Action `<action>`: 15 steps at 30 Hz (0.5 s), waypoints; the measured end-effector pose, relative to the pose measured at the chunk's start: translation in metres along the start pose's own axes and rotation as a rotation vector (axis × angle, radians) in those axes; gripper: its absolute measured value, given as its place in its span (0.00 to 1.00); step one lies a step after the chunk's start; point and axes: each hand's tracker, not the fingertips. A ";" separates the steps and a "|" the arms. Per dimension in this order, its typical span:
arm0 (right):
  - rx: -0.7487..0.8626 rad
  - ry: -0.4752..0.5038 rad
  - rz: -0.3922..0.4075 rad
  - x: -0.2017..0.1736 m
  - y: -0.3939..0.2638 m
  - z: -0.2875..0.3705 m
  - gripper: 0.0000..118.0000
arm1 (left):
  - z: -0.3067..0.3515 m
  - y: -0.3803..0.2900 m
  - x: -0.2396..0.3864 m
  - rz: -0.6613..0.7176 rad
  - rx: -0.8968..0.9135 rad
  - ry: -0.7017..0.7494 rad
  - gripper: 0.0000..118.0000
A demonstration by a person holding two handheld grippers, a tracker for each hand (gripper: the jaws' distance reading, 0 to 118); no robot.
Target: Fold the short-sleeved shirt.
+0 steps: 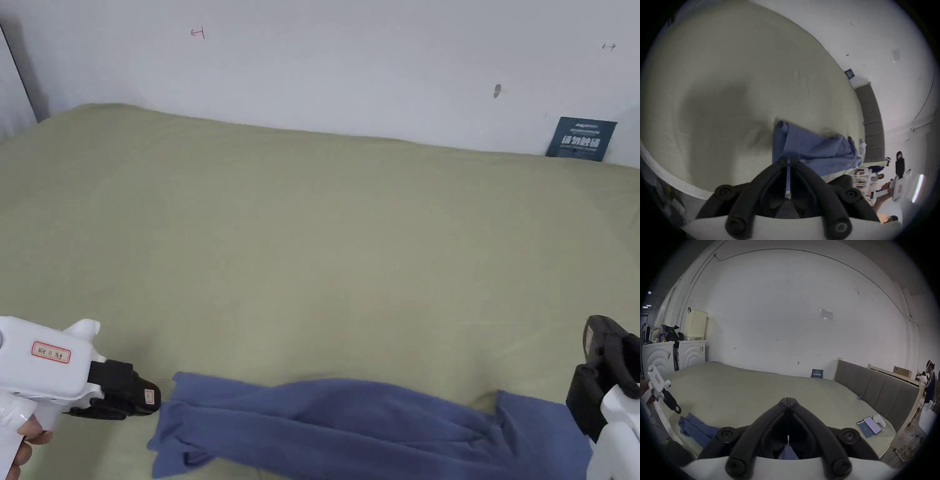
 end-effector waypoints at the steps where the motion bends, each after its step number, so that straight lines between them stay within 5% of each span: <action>1: -0.004 0.002 0.001 -0.001 0.000 -0.001 0.00 | -0.004 -0.001 -0.005 0.015 -0.003 -0.053 0.03; 3: -0.013 0.004 0.009 -0.004 0.000 -0.004 0.00 | -0.014 0.000 -0.010 0.018 -0.050 -0.107 0.06; 4: -0.016 0.007 0.015 -0.005 0.000 -0.004 0.00 | -0.017 0.001 -0.011 0.011 -0.071 -0.135 0.19; 5: -0.016 0.006 0.018 -0.005 0.000 -0.003 0.00 | -0.020 0.001 -0.013 0.016 -0.081 -0.169 0.63; 6: -0.016 0.007 0.019 -0.005 0.001 -0.003 0.00 | -0.024 -0.001 -0.015 0.028 -0.078 -0.192 0.93; 7: -0.018 0.009 0.020 -0.006 0.001 -0.003 0.00 | -0.029 -0.002 -0.016 0.030 -0.075 -0.184 1.00; 15: -0.038 0.013 0.027 -0.008 -0.001 -0.005 0.00 | -0.060 -0.004 -0.016 0.110 -0.112 -0.373 1.00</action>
